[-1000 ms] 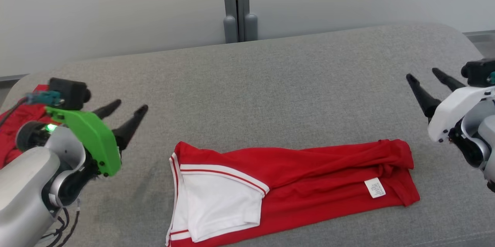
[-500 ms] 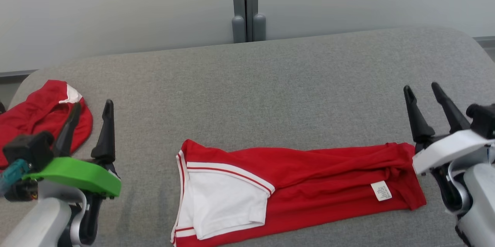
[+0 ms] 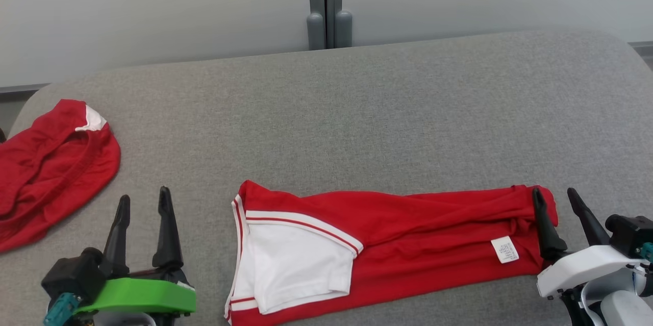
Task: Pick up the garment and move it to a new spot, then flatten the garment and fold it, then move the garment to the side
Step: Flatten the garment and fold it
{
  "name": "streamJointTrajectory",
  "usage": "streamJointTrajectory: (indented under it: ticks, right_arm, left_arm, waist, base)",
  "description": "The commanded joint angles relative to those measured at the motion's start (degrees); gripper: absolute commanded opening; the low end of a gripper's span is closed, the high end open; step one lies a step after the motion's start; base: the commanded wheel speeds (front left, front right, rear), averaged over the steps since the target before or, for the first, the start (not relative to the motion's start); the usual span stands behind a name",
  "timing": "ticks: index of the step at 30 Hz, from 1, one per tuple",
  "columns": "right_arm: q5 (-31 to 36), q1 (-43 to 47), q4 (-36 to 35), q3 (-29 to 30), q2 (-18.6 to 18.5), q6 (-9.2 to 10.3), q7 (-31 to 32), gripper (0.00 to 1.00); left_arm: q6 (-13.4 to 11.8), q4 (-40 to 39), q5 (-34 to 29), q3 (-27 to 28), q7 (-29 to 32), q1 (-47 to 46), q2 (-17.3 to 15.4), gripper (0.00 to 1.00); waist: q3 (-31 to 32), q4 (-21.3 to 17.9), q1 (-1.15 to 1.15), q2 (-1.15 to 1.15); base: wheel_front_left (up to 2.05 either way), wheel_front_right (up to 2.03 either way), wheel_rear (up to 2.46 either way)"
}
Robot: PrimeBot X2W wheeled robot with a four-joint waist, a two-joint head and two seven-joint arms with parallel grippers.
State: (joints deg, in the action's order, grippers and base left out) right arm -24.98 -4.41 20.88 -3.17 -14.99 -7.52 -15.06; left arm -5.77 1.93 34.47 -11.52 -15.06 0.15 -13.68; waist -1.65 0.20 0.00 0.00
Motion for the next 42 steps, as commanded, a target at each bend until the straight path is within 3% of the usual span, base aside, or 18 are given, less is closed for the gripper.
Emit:
streamJointTrajectory:
  ticks: [1, 6, 15, 21, 30, 39, 40, 41, 42]
  right_arm:
    - [0.33, -0.56, 0.45, 0.07, -0.19, 0.06, -0.14, 1.00]
    - [0.03, -3.30, 3.20, 0.42, -0.88, 0.06, 2.73, 1.00]
    - [-2.06, -9.80, 12.11, 0.49, -1.77, 0.07, 14.24, 1.00]
    - [-4.25, -13.52, 19.16, -0.25, -2.08, 0.07, 22.26, 1.00]
    - [-4.62, -17.70, 28.36, -2.16, -2.81, 0.07, 29.45, 1.00]
    - [-7.14, -18.11, 35.94, -4.29, -0.72, 0.08, 39.45, 1.00]
    - [-7.66, -18.00, 35.72, -4.80, -0.50, 0.07, 40.12, 0.96]
    - [-8.58, -17.98, 34.92, -5.38, -0.17, 0.00, 40.18, 0.40]
    - [-9.04, -18.00, 34.33, -5.68, 0.01, -0.01, 39.95, 0.18]
  left_arm:
    - [1.26, 0.39, -1.63, 0.66, -0.13, 0.65, 0.86, 1.00]
    - [5.16, 2.96, -5.40, 3.11, -0.14, -0.22, 4.21, 1.00]
    - [9.23, 6.59, -9.13, 5.16, -0.14, -1.63, 7.49, 1.00]
    - [10.68, 9.39, -10.63, 4.90, -0.08, -2.24, 8.53, 1.00]
    - [11.91, 12.76, -11.04, 5.34, -0.08, -3.01, 9.14, 1.00]
    - [12.57, 14.26, -11.26, 5.84, -0.08, -3.49, 9.57, 1.00]
    - [12.61, 14.33, -11.27, 5.91, -0.08, -3.56, 9.64, 1.00]
    - [12.67, 14.44, -11.27, 5.98, -0.08, -3.66, 9.71, 1.00]
    - [12.72, 14.50, -11.26, 6.06, -0.08, -3.69, 9.73, 1.00]
  waist:
    - [-0.23, -0.10, 0.00, 0.00]
    - [-0.16, 0.04, 0.00, 0.00]
    - [-0.49, 0.11, 0.00, 0.00]
    - [-0.85, 1.52, 0.00, 0.00]
    - [-0.88, 3.31, 0.00, 0.00]
    - [-0.93, 4.73, 0.00, 0.00]
    - [-0.97, 4.82, 0.00, 0.00]
    - [-1.01, 4.93, 0.00, 0.00]
    - [-1.03, 4.98, 0.00, 0.00]
  base:
    - [0.00, 0.00, 0.00]
    - [0.00, 0.00, 0.00]
    - [0.00, 0.00, 0.00]
    - [0.00, 0.00, 0.00]
    - [0.00, 0.00, 0.00]
    - [0.00, 0.00, 0.00]
    - [0.00, 0.00, 0.00]
    - [0.00, 0.00, 0.00]
    - [0.00, 0.00, 0.00]
